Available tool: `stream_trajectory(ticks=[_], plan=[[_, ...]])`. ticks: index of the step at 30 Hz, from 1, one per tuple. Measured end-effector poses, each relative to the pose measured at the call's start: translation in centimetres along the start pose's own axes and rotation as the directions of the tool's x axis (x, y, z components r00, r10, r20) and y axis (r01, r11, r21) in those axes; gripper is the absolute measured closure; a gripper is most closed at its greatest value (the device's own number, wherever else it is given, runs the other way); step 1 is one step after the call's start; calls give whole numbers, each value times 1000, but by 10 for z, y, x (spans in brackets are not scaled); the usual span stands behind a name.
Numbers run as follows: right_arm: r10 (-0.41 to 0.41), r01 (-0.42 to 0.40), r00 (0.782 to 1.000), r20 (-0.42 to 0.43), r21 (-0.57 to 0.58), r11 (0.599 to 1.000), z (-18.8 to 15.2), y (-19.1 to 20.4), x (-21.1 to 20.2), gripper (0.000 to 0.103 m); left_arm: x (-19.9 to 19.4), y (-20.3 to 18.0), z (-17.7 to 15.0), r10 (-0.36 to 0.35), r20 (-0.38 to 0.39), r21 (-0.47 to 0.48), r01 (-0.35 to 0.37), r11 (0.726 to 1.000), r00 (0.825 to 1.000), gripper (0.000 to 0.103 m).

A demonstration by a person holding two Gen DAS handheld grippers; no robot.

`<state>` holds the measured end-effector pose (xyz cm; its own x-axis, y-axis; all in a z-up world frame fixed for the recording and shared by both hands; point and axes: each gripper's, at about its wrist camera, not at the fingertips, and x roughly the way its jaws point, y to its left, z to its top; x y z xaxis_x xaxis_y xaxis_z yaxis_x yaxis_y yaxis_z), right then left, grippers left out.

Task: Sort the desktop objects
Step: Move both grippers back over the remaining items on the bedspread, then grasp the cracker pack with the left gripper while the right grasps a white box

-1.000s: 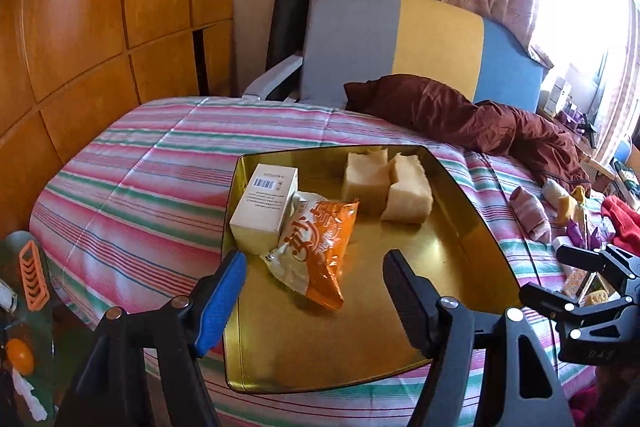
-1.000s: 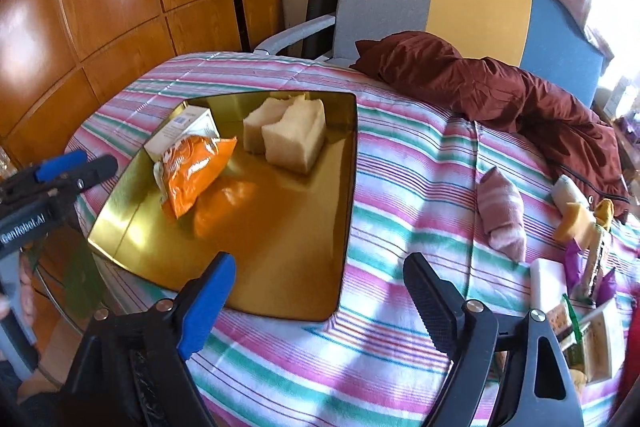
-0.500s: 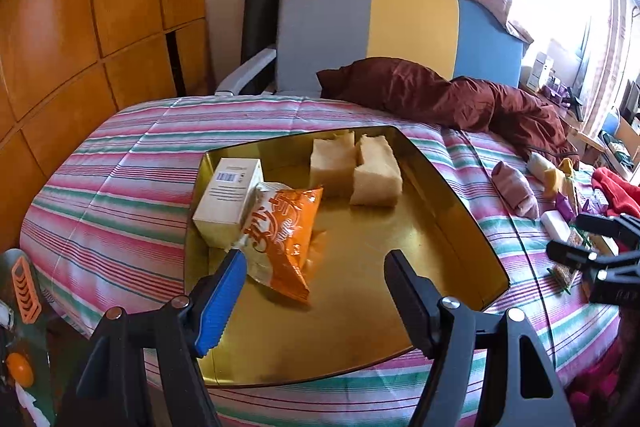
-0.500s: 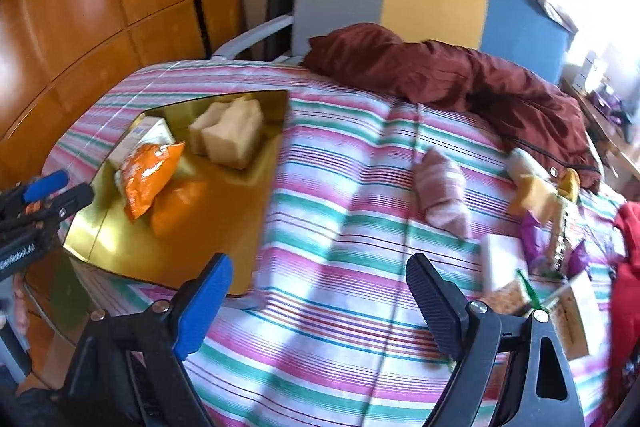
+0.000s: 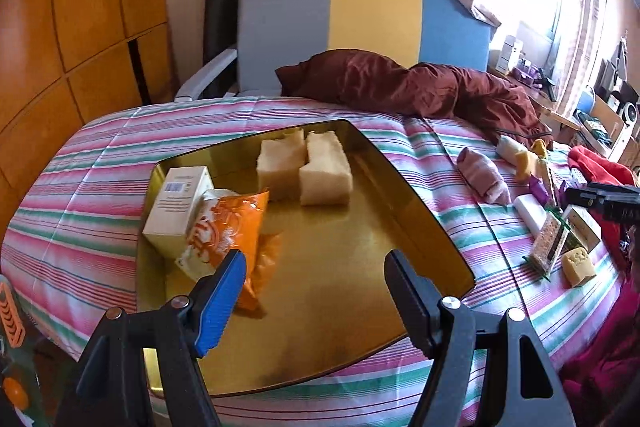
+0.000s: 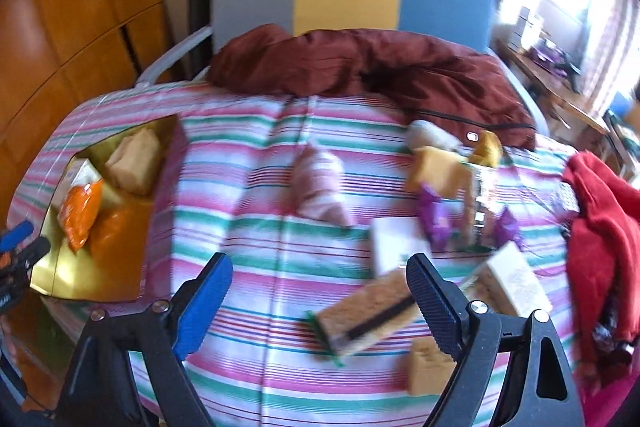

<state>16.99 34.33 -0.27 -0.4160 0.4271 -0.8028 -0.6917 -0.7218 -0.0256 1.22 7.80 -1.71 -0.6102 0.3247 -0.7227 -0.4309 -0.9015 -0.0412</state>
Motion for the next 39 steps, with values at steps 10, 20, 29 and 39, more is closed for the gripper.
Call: stream_trajectory(ticks=[10, 20, 29, 39], plan=[[-96, 96, 995, -10, 196, 976, 9, -101, -16, 13, 13, -18, 5, -96, -64, 10, 97, 995, 993, 30], [-166, 192, 980, -106, 317, 929, 0, -179, -5, 11, 19, -45, 7, -165, -96, 71, 172, 982, 982, 30], [-147, 210, 962, -229, 280, 937, -7, -185, 35, 5, 24, -76, 5, -249, -144, 139, 269, 953, 958, 30], [-153, 254, 912, -382, 231, 939, -17, -188, 80, 3, 32, -121, 3, -389, -231, 215, 437, 873, 892, 29]])
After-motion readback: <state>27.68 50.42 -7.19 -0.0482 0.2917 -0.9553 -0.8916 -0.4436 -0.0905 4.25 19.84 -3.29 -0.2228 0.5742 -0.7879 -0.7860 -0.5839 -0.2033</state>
